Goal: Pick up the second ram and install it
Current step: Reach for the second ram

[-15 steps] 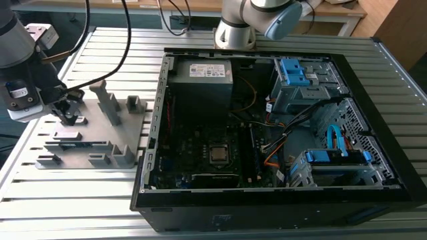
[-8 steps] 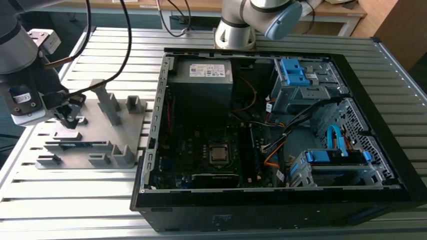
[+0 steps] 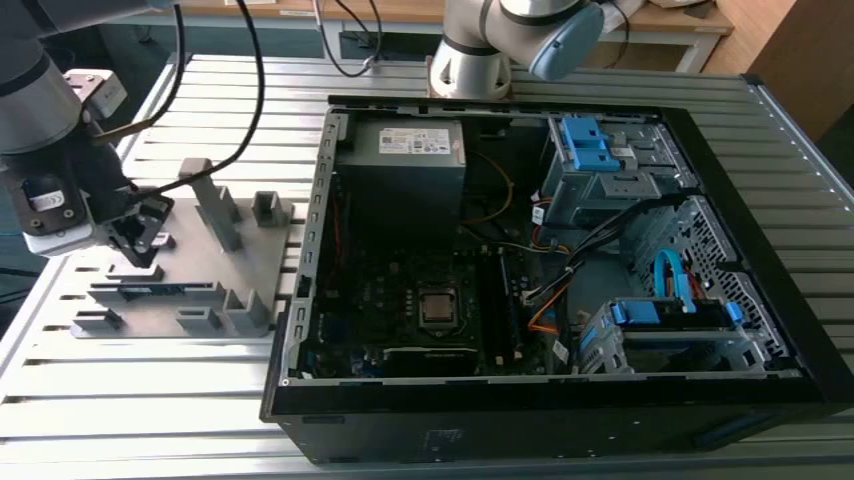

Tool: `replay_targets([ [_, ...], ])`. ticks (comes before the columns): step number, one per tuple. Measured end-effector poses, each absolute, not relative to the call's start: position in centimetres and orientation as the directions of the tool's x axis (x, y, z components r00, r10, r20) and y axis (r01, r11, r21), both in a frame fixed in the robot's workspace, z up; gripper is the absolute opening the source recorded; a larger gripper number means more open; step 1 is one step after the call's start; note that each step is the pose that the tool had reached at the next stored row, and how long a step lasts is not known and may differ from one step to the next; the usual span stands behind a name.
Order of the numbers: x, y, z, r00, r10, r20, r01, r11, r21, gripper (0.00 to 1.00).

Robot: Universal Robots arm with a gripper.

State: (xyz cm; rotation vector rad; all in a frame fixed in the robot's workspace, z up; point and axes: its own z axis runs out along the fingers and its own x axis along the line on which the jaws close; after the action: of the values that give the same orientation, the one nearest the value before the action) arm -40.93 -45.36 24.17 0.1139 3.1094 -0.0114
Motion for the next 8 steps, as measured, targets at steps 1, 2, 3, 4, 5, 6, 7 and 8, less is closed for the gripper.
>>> replay_targets([
  [1, -40.9, -45.4, 24.0, -0.997, 0.073, -0.030, 0.073, 0.997, -0.006, 0.10],
  [2, -40.9, -45.4, 23.8, -0.997, 0.072, -0.029, 0.073, 0.997, -0.006, 0.10],
  [3, -40.9, -45.4, 23.6, -0.997, 0.072, -0.028, 0.072, 0.997, -0.006, 0.10],
  [4, -40.9, -45.5, 23.4, -0.997, 0.072, -0.028, 0.072, 0.997, -0.006, 0.10],
  [5, -40.9, -45.5, 23.3, -0.997, 0.071, -0.027, 0.071, 0.997, -0.006, 0.10],
  [6, -40.9, -45.5, 23.1, -0.997, 0.070, -0.027, 0.070, 0.997, -0.006, 0.10],
  [7, -40.9, -45.5, 22.9, -0.997, 0.070, -0.026, 0.070, 0.998, -0.007, 0.10],
  [8, -40.9, -45.6, 22.7, -0.997, 0.069, -0.026, 0.069, 0.998, -0.007, 0.10],
])
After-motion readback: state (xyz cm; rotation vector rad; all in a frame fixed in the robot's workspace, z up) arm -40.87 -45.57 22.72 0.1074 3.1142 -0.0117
